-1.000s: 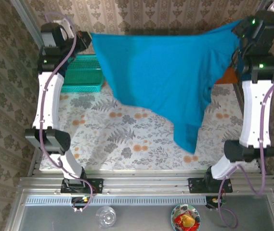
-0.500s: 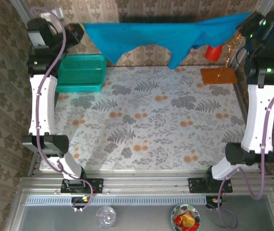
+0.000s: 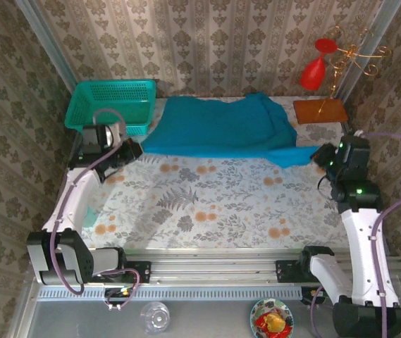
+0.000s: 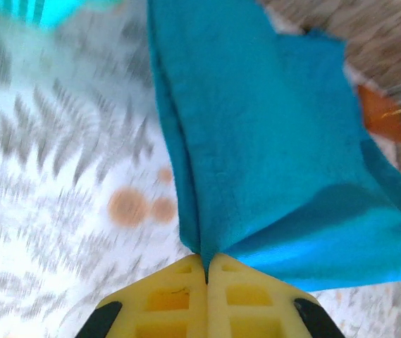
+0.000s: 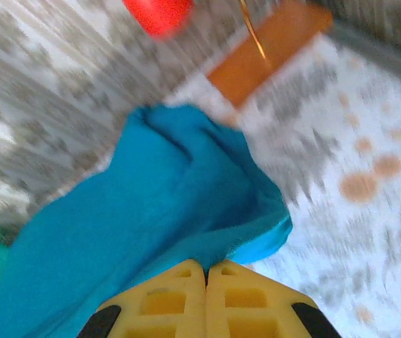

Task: Fold the inside-out t-shirt

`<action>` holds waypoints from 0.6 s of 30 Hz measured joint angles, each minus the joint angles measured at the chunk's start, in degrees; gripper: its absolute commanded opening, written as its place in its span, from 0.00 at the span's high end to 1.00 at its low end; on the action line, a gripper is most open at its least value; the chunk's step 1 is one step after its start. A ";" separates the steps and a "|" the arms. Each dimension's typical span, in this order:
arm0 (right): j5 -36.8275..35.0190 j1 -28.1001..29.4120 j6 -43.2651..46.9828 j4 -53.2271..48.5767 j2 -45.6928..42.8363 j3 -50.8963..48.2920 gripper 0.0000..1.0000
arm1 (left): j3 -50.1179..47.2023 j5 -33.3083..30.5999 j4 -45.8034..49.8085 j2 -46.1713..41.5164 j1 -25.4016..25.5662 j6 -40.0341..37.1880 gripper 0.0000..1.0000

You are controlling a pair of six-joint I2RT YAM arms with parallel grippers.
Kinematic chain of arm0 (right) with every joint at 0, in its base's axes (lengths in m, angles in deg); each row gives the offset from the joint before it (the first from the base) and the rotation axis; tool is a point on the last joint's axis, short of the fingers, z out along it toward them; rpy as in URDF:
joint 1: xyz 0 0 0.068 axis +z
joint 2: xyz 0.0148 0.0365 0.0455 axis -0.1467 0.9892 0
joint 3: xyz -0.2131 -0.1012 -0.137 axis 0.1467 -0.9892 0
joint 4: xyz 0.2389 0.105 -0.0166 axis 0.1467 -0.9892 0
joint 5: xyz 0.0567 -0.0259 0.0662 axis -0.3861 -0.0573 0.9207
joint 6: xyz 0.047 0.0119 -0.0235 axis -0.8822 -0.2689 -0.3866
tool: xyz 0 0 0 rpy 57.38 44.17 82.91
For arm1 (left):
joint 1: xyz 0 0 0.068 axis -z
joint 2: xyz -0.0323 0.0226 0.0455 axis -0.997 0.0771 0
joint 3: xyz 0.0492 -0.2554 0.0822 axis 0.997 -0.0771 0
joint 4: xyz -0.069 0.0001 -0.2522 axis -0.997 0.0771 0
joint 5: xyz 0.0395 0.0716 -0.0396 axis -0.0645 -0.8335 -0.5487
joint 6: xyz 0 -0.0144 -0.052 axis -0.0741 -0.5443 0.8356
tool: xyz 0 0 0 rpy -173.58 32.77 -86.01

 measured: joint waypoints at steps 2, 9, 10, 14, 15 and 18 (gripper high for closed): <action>1.51 0.00 -0.90 -2.73 -2.58 -6.75 1.00 | -5.38 -0.85 1.62 -1.11 -0.09 -0.02 1.00; 5.90 0.00 -4.35 -14.97 -16.96 -18.86 1.00 | -17.42 -6.38 9.84 -10.27 -0.20 2.01 1.00; 6.36 0.00 -4.85 -16.83 -18.80 -19.12 1.00 | -17.99 -7.28 10.82 -11.89 -0.17 2.67 1.00; 8.35 0.00 -6.03 -22.80 -23.39 -19.12 1.00 | -18.29 -10.38 14.08 -16.79 0.15 5.99 1.00; 8.79 0.00 -6.21 -23.98 -23.85 -19.10 1.00 | -18.29 -10.88 14.60 -17.55 0.17 6.60 1.00; 10.21 0.00 -6.71 -27.67 -24.65 -18.95 1.00 | -18.47 -12.09 15.96 -19.74 0.24 8.22 1.00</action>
